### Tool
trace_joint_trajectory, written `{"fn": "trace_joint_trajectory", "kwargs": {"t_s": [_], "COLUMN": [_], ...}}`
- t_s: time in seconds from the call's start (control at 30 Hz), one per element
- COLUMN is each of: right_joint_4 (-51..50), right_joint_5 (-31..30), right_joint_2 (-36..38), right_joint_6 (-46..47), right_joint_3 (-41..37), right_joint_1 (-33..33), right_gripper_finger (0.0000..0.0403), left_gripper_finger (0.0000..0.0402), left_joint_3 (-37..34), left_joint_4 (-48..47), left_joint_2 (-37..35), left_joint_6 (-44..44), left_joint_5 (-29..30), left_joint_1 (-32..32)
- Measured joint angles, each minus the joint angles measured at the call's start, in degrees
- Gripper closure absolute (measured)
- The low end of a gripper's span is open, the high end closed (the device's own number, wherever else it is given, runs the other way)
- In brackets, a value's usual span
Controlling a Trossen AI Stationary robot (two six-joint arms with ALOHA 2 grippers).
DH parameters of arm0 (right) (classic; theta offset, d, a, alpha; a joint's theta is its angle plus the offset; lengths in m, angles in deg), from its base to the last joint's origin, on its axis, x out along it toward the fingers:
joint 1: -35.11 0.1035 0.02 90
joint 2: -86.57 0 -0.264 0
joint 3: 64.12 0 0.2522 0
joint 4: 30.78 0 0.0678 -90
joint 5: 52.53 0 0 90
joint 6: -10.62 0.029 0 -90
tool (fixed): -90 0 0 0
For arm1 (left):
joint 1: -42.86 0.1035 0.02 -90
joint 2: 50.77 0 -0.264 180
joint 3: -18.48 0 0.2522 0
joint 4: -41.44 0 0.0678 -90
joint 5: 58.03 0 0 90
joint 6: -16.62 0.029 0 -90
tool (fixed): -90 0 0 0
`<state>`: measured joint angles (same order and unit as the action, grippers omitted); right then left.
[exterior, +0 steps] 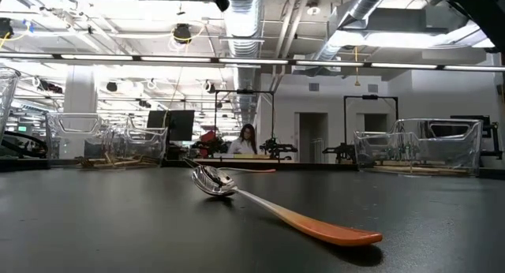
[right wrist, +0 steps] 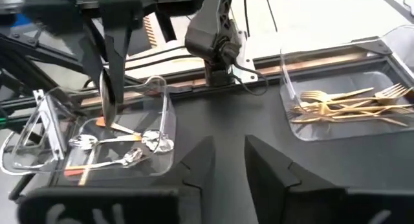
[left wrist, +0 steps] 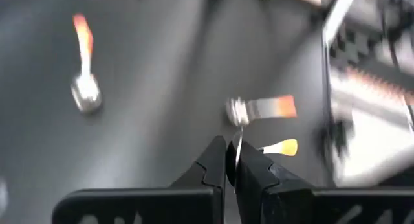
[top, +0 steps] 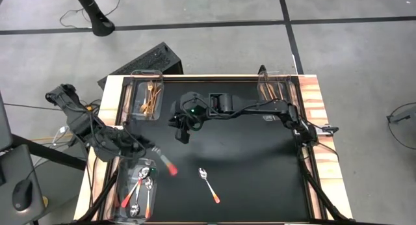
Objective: Sort silverware by color (type)
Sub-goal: Put the orange spoon into the bottom left transparent bin
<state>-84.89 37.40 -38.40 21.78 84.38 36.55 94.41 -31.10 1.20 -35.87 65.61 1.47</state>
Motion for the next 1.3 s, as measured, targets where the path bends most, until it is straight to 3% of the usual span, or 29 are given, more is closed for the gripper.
{"fn": "trace_joint_trajectory", "kwargs": {"t_s": [0.23,0.57,0.8,1.1,1.3], "right_joint_4": [-1.58,-2.86,-3.12,-10.39,-14.29], "right_joint_5": [0.02,-0.01,-0.42,-8.03,-8.24], "right_joint_2": [0.0,-0.02,-0.02,-0.04,-0.11], "right_joint_6": [3.5,9.89,11.5,11.19,5.24], "right_joint_3": [0.0,0.0,0.02,0.03,-4.29], "right_joint_1": [-0.01,-0.03,-0.03,0.45,-0.54], "right_gripper_finger": [0.0266,0.0257,0.0256,0.0256,0.0256], "left_gripper_finger": [0.0401,0.0401,0.0387,0.0306,0.0265], "left_joint_3": [3.19,3.19,3.2,2.49,1.47], "left_joint_4": [-18.13,-17.47,-11.66,-10.93,-15.47], "left_joint_2": [2.23,6.26,10.06,11.55,11.01], "left_joint_6": [-11.61,-13.86,-8.86,-1.13,3.88], "left_joint_5": [-25.42,-42.96,-43.25,-42.1,-34.14], "left_joint_1": [-0.04,-0.19,-0.57,-0.94,-0.92]}}
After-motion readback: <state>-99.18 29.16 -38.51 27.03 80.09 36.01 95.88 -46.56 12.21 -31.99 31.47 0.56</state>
